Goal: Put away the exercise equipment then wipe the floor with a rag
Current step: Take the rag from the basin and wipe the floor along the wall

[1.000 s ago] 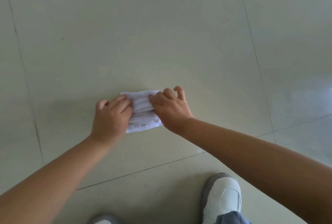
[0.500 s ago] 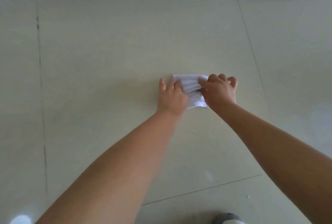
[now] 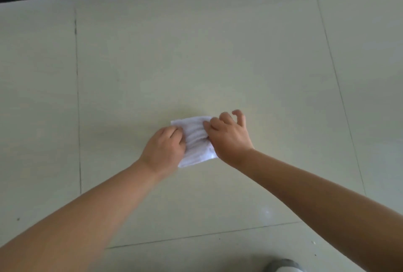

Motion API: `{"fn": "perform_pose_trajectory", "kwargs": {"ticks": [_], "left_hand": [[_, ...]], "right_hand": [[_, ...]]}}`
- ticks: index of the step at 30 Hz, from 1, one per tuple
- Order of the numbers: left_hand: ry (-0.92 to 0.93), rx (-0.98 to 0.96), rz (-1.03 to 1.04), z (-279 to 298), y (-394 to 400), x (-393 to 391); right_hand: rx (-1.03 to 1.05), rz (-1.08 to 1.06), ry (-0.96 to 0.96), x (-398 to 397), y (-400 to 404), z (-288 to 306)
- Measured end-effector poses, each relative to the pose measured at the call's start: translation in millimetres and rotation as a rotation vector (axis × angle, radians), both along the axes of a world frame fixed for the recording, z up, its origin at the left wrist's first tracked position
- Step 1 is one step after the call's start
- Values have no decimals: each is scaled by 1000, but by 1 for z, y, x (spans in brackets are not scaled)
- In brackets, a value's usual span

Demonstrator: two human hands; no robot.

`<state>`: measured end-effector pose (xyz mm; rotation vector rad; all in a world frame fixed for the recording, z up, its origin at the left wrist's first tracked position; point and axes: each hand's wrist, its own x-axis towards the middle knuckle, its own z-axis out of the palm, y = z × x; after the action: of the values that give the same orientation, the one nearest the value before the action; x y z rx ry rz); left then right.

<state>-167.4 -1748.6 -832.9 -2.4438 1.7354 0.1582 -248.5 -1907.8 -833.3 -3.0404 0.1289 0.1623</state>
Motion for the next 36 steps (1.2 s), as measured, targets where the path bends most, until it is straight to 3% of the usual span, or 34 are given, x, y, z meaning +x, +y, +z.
{"fn": "perform_pose_trajectory", "kwargs": {"ticks": [8, 16, 21, 24, 26, 29, 31, 36], "left_hand": [[103, -168, -117, -8, -59, -85], [182, -152, -76, -3, -120, -75], [72, -170, 56, 1, -96, -23], [-21, -93, 136, 12, -51, -1], [28, 6, 180, 12, -13, 5], [127, 137, 248, 11, 43, 0], [138, 177, 198, 12, 62, -12], [15, 106, 37, 21, 27, -41]], "right_hand": [[-106, -244, 131, -122, -23, 16], [-164, -505, 41, -110, -72, 0], [-10, -407, 60, -32, -58, 3], [134, -294, 152, 8, -23, 10], [192, -206, 186, 19, 6, 11], [163, -38, 147, 2, 54, 10], [158, -40, 126, -19, 73, 9], [140, -145, 138, -65, 57, 8]]}}
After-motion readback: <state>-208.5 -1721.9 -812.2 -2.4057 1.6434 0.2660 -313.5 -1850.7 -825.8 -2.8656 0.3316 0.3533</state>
